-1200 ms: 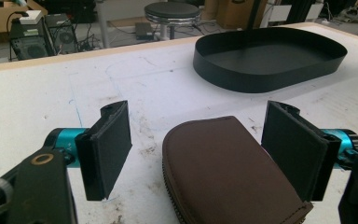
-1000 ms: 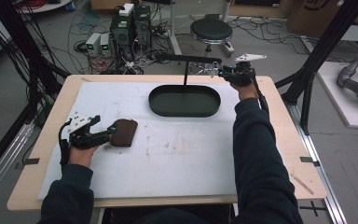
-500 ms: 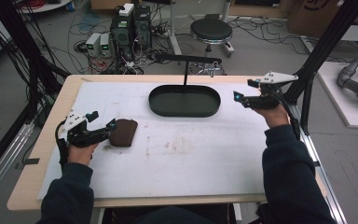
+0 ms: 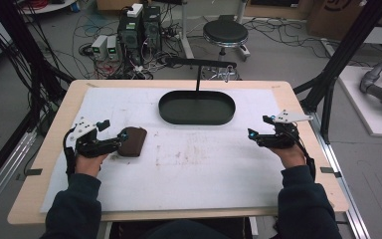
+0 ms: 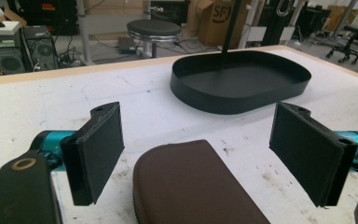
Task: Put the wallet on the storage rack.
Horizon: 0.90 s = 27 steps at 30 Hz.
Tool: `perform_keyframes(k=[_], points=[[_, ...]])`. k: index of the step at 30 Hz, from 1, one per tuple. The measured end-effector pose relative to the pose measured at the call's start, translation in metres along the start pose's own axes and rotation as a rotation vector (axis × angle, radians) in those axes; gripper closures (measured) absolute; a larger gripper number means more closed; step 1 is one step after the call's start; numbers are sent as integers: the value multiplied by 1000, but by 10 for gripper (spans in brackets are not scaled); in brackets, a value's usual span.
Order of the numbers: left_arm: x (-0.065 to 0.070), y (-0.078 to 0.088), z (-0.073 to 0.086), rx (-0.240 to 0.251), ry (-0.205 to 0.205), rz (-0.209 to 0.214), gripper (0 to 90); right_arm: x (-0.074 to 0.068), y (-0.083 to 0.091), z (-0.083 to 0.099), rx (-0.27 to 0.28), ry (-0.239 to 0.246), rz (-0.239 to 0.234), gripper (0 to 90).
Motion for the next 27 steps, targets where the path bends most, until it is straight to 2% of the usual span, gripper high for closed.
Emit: perform_keyframes(k=[3,7,12,16,19,21,24,27], points=[[1,0,0,-2,3,2,173,1,1,0,9,-8,10,214],[0,-1,3,-14,23,3,175,0,4,-2,21,-2,18,214],[0,-1,6,-33,26,2,179,-2,5,-2,28,6,25,214],[4,1,8,-51,10,-10,190,-5,7,-1,26,26,34,214],[11,1,9,-65,-16,2,227,-8,8,0,22,40,35,214],[13,0,10,-71,-20,6,258,-10,7,2,14,48,31,214],[17,-7,17,-113,-32,27,293,-10,3,4,8,53,23,216],[19,-15,25,-166,-43,15,293,-10,-1,8,-13,59,19,216]])
Point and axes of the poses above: each handheld gripper's, and its own axes: y roughly backward along the jaws, z roughly out of its underside, x roughly to its right, the point moved 7 cm from there along -y, roughly forward along the jaws, and after that the axes turned 2 degrees about -x, right-handed, at the moved point
